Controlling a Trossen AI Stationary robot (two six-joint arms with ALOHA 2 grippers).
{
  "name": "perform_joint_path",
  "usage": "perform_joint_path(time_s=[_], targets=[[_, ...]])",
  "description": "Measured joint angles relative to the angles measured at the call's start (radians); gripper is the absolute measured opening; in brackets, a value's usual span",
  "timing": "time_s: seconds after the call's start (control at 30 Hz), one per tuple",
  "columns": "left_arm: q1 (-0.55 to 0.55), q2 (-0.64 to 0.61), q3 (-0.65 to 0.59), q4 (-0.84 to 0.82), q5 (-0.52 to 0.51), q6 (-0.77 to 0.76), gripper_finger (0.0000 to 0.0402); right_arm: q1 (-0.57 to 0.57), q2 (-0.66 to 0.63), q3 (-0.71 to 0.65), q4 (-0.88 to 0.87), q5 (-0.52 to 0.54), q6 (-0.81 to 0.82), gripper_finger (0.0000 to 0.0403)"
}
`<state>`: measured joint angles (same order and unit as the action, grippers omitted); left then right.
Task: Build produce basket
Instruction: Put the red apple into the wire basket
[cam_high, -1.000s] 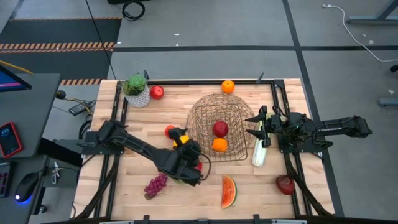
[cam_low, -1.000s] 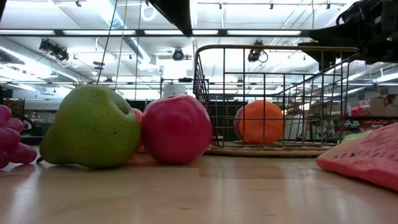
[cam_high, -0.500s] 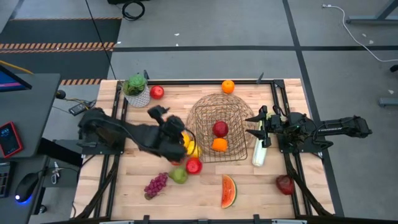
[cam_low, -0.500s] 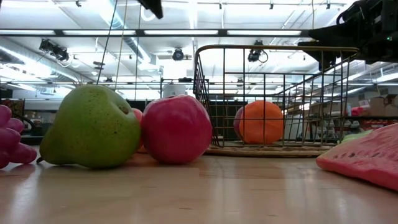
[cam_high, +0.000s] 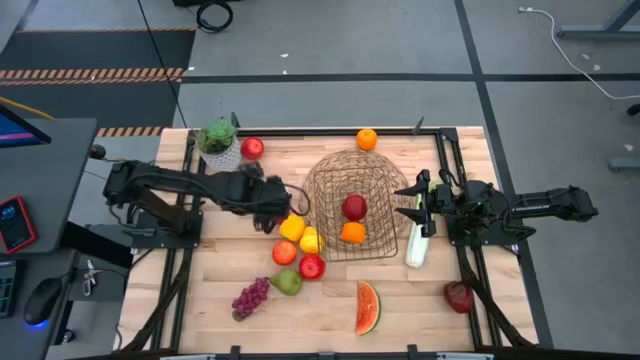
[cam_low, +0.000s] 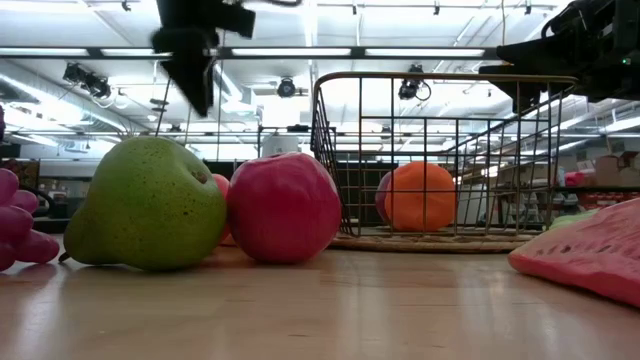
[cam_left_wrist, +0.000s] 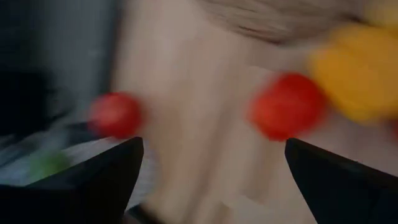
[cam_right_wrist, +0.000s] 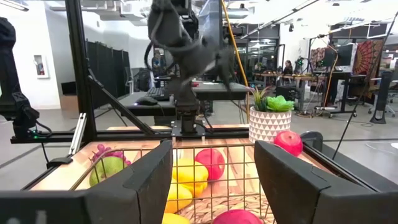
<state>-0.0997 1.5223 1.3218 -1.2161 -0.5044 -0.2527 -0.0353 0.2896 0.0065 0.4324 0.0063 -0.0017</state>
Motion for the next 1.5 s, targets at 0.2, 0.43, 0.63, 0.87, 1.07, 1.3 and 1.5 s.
perform_joint_path(time_s=[0.2, 0.43, 0.63, 0.87, 1.07, 1.3, 1.5], targets=[[-0.009, 0.011, -0.097, 0.149, 0.364, 0.089, 0.04, 0.0, 0.0, 0.0, 0.0, 0.0, 0.0, 0.0231], [-0.06, 0.016, -0.127, 0.331, 0.421, -0.099, 0.04, 0.0, 0.0, 0.0, 0.0, 0.0, 0.0, 0.0231], [-0.121, 0.02, -0.127, 0.413, 0.42, -0.156, 0.04, 0.0, 0.0, 0.0, 0.0, 0.0, 0.0, 0.0231], [-0.175, 0.023, -0.127, 0.439, 0.371, -0.421, 0.04, 0.0, 0.0, 0.0, 0.0, 0.0, 0.0, 0.0231], [-0.206, 0.045, -0.125, 0.439, 0.4, -0.706, 0.04, 0.0, 0.0, 0.0, 0.0, 0.0, 0.0, 0.0231], [-0.227, 0.163, -0.127, 0.393, 0.423, -0.821, 0.04, 0.0, 0.0, 0.0, -0.003, 0.0, 0.0, 0.0231], [-0.216, 0.209, -0.126, 0.382, 0.406, -0.837, 0.04, 0.0, 0.0, 0.0, 0.0, 0.0, 0.0, 0.0231]])
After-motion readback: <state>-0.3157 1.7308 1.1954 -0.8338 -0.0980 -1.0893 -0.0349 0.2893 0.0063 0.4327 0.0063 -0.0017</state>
